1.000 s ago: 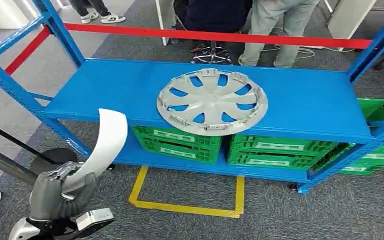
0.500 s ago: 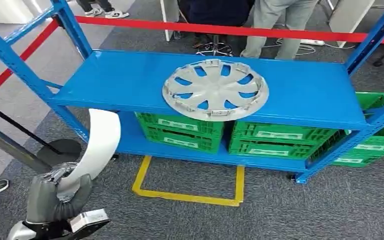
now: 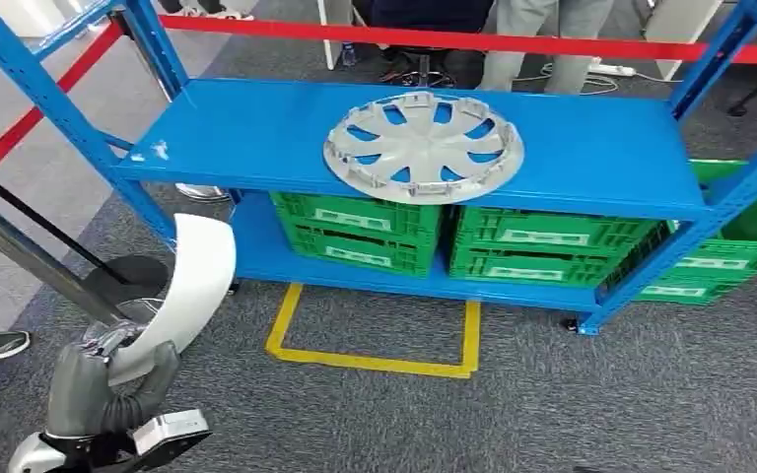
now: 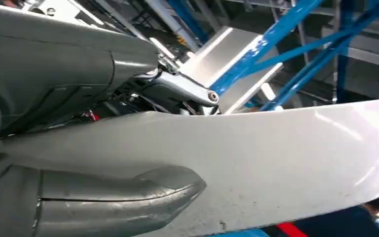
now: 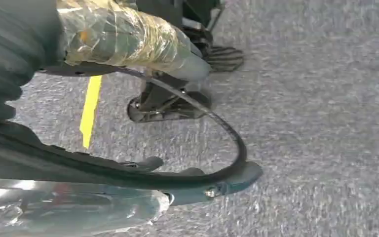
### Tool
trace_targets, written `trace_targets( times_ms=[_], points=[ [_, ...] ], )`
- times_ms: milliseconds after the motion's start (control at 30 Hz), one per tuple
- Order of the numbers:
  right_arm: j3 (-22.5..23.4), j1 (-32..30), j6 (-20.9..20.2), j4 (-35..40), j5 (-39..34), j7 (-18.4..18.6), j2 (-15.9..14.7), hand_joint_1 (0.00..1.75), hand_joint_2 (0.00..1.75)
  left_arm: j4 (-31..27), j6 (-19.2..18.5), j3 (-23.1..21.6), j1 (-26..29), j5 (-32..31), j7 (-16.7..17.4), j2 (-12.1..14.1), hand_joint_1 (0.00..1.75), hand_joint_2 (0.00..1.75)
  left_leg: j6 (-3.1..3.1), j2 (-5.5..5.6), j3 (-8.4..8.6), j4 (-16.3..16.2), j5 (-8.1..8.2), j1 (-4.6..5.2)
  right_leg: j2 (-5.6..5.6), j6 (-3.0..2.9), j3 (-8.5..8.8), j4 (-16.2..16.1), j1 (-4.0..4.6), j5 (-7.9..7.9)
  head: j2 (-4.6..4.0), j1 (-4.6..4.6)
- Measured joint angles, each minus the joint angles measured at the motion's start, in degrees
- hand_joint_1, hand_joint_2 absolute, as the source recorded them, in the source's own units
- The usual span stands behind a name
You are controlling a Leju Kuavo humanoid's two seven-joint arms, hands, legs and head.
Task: Take the parts from the cabinet and place them on the table.
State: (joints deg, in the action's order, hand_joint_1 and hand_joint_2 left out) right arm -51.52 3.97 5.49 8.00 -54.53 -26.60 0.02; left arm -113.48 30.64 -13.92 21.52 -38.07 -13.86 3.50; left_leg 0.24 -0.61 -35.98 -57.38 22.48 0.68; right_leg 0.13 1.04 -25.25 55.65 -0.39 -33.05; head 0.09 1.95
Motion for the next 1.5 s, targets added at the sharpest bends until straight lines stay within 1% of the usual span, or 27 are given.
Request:
trace_targets(
  times_ms=[33,67,133,200,267,333,400,533,600,667,700,733,767,833,867,900,933,1033,1067,1100,1133,1200,1233,1300,1367,1433,1500],
  points=[
    [0.0,0.0,0.0,0.0,0.0,0.0,0.3,0.00,1.75,0.0,0.0,0.0,0.1,-0.1,0.0,0.0,1.75,1.75,-0.32,0.08,-0.50,-0.2,0.40,-0.11,-0.33,-0.49,-0.71,-0.2,-0.48,0.59,0.00,-0.13],
    [0.0,0.1,0.2,0.0,0.0,0.2,0.3,0.00,1.75,0.0,-0.1,0.2,0.2,-0.1,0.0,0.0,1.75,1.75,-0.94,0.21,-0.86,-1.2,3.03,-0.19,-0.42,-0.94,-0.79,-0.2,-0.42,0.97,0.00,0.02],
    [0.0,0.1,0.4,0.0,0.1,0.2,0.3,0.00,1.75,0.0,-0.2,0.3,0.1,0.1,0.0,-0.1,1.75,1.75,-1.70,0.23,-2.25,-8.6,9.97,-0.61,-0.72,-1.60,-1.95,0.1,-0.35,2.03,0.00,0.26],
    [0.0,0.2,0.7,0.1,0.1,0.4,0.4,0.00,1.75,0.0,-0.3,0.3,0.1,0.1,0.0,-0.1,1.75,1.75,-2.02,0.23,-3.49,-16.5,13.36,-0.83,-0.82,-1.60,-3.51,0.7,-0.32,2.73,0.00,0.33],
    [0.0,0.3,0.7,0.2,0.1,0.5,0.4,0.00,1.75,0.0,-0.4,0.3,0.1,0.1,0.0,-0.2,1.75,1.75,-1.93,0.23,-1.38,-15.9,10.97,-0.93,-0.87,-1.51,-5.12,1.4,-0.30,3.42,0.00,0.31],
    [0.0,0.4,0.8,0.3,0.2,0.6,0.5,0.00,1.75,0.0,-0.4,0.3,0.1,0.1,0.0,-0.2,1.75,1.75,-1.30,0.36,4.24,-7.8,7.14,-0.88,-0.79,-1.30,-6.10,1.7,-0.26,3.93,0.00,0.31],
    [0.0,0.6,0.8,0.5,0.2,0.6,0.6,0.00,1.75,-0.1,-0.4,0.3,-0.1,0.1,0.0,-0.2,1.75,1.75,-0.29,0.85,8.68,-0.3,7.11,-0.55,-0.72,-0.83,-6.66,2.0,0.06,4.48,0.00,0.26],
    [0.0,0.5,0.8,0.5,0.2,0.7,0.8,0.00,1.75,-0.3,-0.4,0.3,-0.1,0.0,0.0,-0.2,1.75,1.75,0.76,0.69,7.49,1.3,5.55,-0.25,-0.63,0.77,-7.91,1.3,-0.25,6.48,0.00,0.26],
    [0.0,0.7,0.8,0.5,0.2,0.7,0.8,0.00,1.75,-0.3,-0.4,0.3,-0.4,0.0,0.0,-0.3,1.75,1.75,1.46,0.57,7.24,2.8,5.47,-0.69,-0.34,1.07,-10.09,4.4,-0.32,1.56,0.02,-0.09],
    [0.0,0.7,0.8,0.5,0.2,0.7,0.8,0.00,1.75,-0.3,-0.4,0.5,-0.4,0.0,0.0,-0.4,1.75,1.75,1.68,0.44,5.82,2.1,5.05,-0.49,-0.32,1.30,-12.31,13.4,-0.36,-4.03,0.00,-0.11],
    [0.0,0.6,0.8,0.5,0.2,0.7,0.8,0.00,1.75,-0.3,-0.5,0.5,-0.4,0.0,0.0,-0.4,1.75,1.75,1.73,0.28,5.16,1.7,4.77,-0.36,-0.33,1.40,-13.06,17.4,-0.35,-5.49,0.00,-0.13],
    [0.0,0.6,0.8,0.5,0.2,0.7,0.8,0.00,1.75,-0.3,-0.5,0.5,-0.4,0.0,0.0,-0.4,1.75,1.75,1.73,0.16,4.46,1.3,4.52,-0.26,-0.32,1.48,-12.96,19.4,-0.35,-5.24,0.00,-0.11],
    [0.0,0.7,0.8,0.5,0.2,0.7,0.8,0.00,1.75,-0.3,-0.5,0.5,-0.4,0.1,0.0,-0.4,1.75,1.75,1.71,0.08,3.70,0.8,4.21,-0.21,-0.34,1.50,-11.78,19.0,-0.34,-3.32,0.00,-0.09],
    [-0.1,0.8,0.9,0.5,0.2,0.7,0.8,0.00,1.75,-0.3,-0.6,0.5,-0.5,0.1,0.0,-0.5,1.75,1.75,1.49,0.07,2.03,-0.2,3.57,-0.24,-0.34,1.46,-6.97,12.8,-0.36,1.43,0.00,-0.11],
    [-0.1,0.9,1.0,0.5,0.2,0.7,0.8,0.00,1.75,-0.3,-0.7,0.5,-0.5,0.1,0.0,-0.5,1.75,1.75,1.25,0.10,1.25,-0.7,3.25,-0.27,-0.33,1.41,-3.69,8.1,-0.37,2.00,0.00,-0.13],
    [-0.1,1.1,1.1,0.6,0.2,0.7,0.8,0.00,1.75,-0.3,-0.9,0.5,-0.5,0.2,0.0,-0.5,1.75,1.75,0.87,0.16,0.60,-1.1,2.97,-0.02,-0.34,1.34,-0.93,3.5,-0.19,-0.36,0.02,-0.15],
    [-0.1,1.2,1.2,0.8,0.3,0.7,0.8,0.00,1.75,-0.3,-1.2,0.5,-0.5,0.3,0.0,-0.5,1.75,1.75,0.65,0.13,0.30,-1.5,2.55,0.01,-0.14,0.70,0.61,0.8,-0.11,-1.10,0.00,0.02],
    [-0.1,1.1,1.7,1.1,0.4,0.8,0.8,0.00,1.75,-0.3,-1.4,0.5,-0.8,0.8,-0.1,-0.5,1.75,1.75,-0.08,0.13,-0.04,-1.4,1.08,-0.12,-0.18,-0.37,-1.16,1.5,0.20,-0.29,0.00,0.07],
    [-0.1,1.0,2.2,1.2,0.5,0.9,0.9,0.00,1.75,-0.3,-1.5,0.5,-0.8,0.9,-0.1,-0.5,1.75,1.75,-0.46,0.26,-0.34,-1.6,1.56,-0.34,-0.57,-1.07,-1.80,1.2,-0.30,0.55,0.00,-0.11],
    [-0.1,1.1,2.6,1.3,0.4,0.9,0.8,0.00,1.75,-0.3,-1.5,0.5,-0.7,1.0,-0.2,-0.5,1.75,1.75,-0.93,0.40,-0.59,-2.3,3.95,-0.37,-0.63,-1.31,-2.29,1.3,-0.20,1.05,0.00,0.10],
    [-0.1,1.1,3.1,1.4,0.5,0.7,0.8,0.00,1.75,-0.3,-1.7,0.4,-0.7,1.5,-0.3,-0.5,1.75,1.75,-1.40,0.39,-1.05,-5.2,8.47,-0.59,-0.76,-1.85,-3.15,1.3,-0.18,1.81,0.00,0.35],
    [-0.1,1.2,3.9,1.6,0.5,0.7,0.9,0.00,1.75,-0.2,-2.1,0.4,-0.8,2.8,-1.0,-0.5,1.75,1.75,-1.96,0.39,-2.17,-13.6,14.74,-0.90,-0.85,-1.84,-4.42,1.5,-0.09,3.25,0.00,0.37],
    [-0.1,1.3,4.2,1.7,0.6,0.7,0.9,0.00,1.75,-0.2,-2.4,0.4,-0.9,3.5,-1.3,-0.5,1.75,1.75,-2.08,0.39,-2.28,-16.8,15.34,-0.93,-0.94,-1.81,-5.47,1.7,-0.07,3.99,0.00,0.46],
    [0.0,1.6,4.8,2.1,0.7,1.0,0.9,0.00,1.75,-0.1,-2.8,0.3,-1.3,4.3,-1.5,-0.5,1.75,1.75,-2.04,0.39,-0.42,-17.4,11.49,-0.99,-1.06,-1.73,-7.86,2.4,-0.07,5.26,0.00,0.48],
    [0.0,2.1,5.3,2.5,0.7,1.6,0.9,0.00,1.75,0.0,-3.2,0.2,-1.8,4.4,-1.6,-0.4,1.75,1.75,-1.51,0.42,5.33,-10.1,7.77,-0.97,-0.99,-1.51,-9.76,2.7,-0.01,6.52,0.00,0.48],
    [0.1,2.4,5.6,3.0,0.9,2.3,1.0,0.00,1.75,0.0,-3.4,0.0,-2.3,4.1,-1.6,-0.4,1.75,1.75,-0.59,0.69,12.84,1.1,9.45,-0.59,-0.76,-0.96,-10.45,2.8,0.25,7.60,0.00,0.48],
    [0.1,2.6,5.8,3.3,1.0,2.6,1.0,0.00,1.75,0.0,-3.7,-0.2,-2.7,4.5,-1.5,-0.4,1.75,1.75,-0.26,0.74,12.93,2.9,10.10,-0.29,-0.81,-0.15,-11.26,2.4,-0.07,9.30,0.00,0.48]
  ],
)
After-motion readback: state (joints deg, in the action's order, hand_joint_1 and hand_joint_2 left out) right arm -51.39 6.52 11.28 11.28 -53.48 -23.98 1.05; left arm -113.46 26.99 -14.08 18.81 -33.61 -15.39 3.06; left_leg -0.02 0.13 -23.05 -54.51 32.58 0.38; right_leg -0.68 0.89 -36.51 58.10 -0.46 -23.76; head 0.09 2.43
